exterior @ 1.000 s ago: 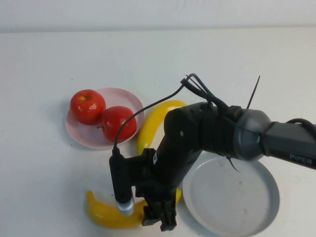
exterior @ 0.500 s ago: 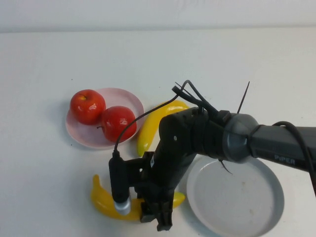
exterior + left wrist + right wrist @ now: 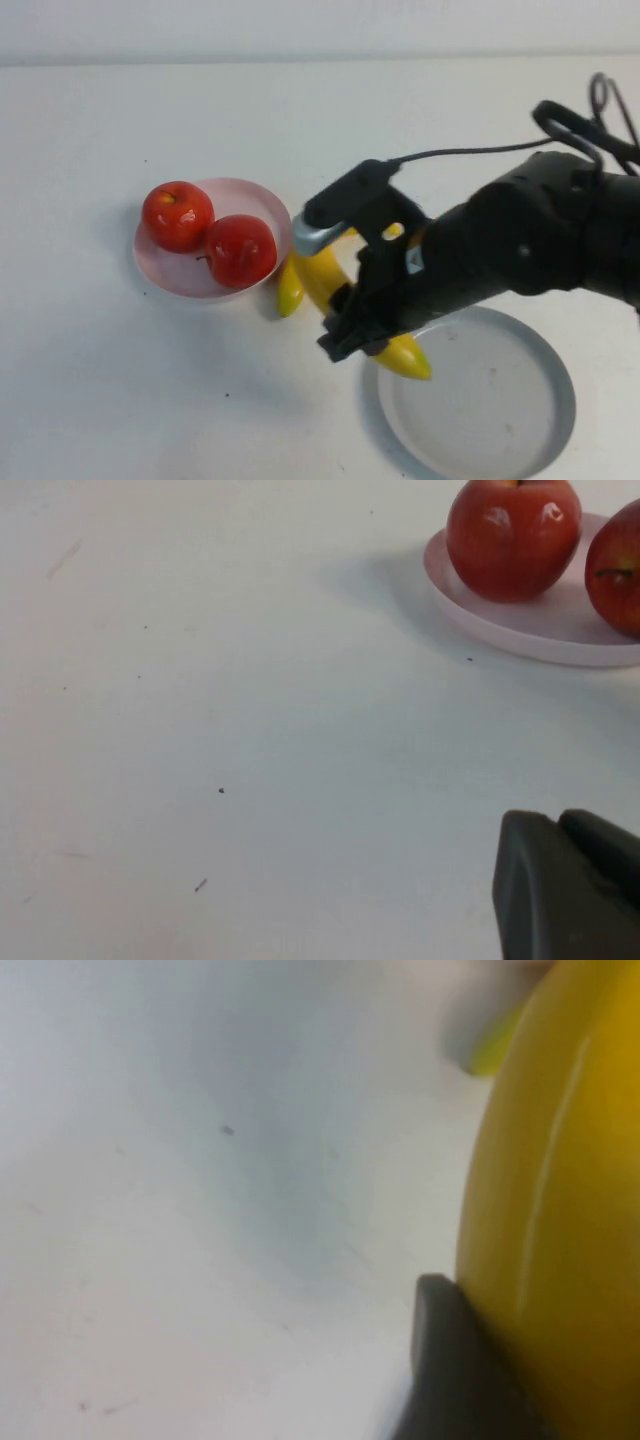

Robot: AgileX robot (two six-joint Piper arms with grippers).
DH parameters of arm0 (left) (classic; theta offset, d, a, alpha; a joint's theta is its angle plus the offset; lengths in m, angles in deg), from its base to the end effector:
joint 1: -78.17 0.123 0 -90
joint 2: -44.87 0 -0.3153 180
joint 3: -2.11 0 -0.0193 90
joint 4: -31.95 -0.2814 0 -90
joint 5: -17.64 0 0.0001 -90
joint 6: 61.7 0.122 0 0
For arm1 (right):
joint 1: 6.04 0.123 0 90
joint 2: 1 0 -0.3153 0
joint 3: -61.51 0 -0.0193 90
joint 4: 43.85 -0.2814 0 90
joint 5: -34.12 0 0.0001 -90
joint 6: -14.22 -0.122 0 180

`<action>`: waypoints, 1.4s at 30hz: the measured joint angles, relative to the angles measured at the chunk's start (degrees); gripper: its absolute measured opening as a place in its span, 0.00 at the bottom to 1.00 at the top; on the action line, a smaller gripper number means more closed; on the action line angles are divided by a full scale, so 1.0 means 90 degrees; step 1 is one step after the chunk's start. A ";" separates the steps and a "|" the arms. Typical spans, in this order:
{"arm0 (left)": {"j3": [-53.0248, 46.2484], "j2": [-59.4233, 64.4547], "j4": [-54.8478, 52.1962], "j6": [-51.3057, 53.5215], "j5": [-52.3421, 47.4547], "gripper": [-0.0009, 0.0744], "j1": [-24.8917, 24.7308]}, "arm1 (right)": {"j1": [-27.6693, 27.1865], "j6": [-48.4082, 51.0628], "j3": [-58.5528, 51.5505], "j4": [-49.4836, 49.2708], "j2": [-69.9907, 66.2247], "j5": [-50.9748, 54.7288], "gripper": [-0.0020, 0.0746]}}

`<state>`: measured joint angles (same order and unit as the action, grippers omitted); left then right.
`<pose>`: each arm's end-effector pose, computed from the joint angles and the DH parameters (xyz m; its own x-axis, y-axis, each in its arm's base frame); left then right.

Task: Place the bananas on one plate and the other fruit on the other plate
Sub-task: Put another type of fruit in the right plate

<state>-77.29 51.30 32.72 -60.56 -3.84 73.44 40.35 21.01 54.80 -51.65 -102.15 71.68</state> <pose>0.0820 -0.0074 0.1616 -0.2958 0.0319 -0.9547 0.0893 0.9960 0.0056 0.2714 0.2996 0.2646 -0.5583 -0.6010 -0.5719 -0.7600 0.6470 0.0620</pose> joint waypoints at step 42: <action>0.0000 0.0000 0.0000 0.0000 0.0000 0.01 0.0000 | -0.1481 -0.2715 0.0440 0.0146 -0.0442 0.0941 0.64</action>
<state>-77.29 51.30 32.72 -60.56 -3.84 73.44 27.02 -3.43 58.75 -50.33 -106.13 80.15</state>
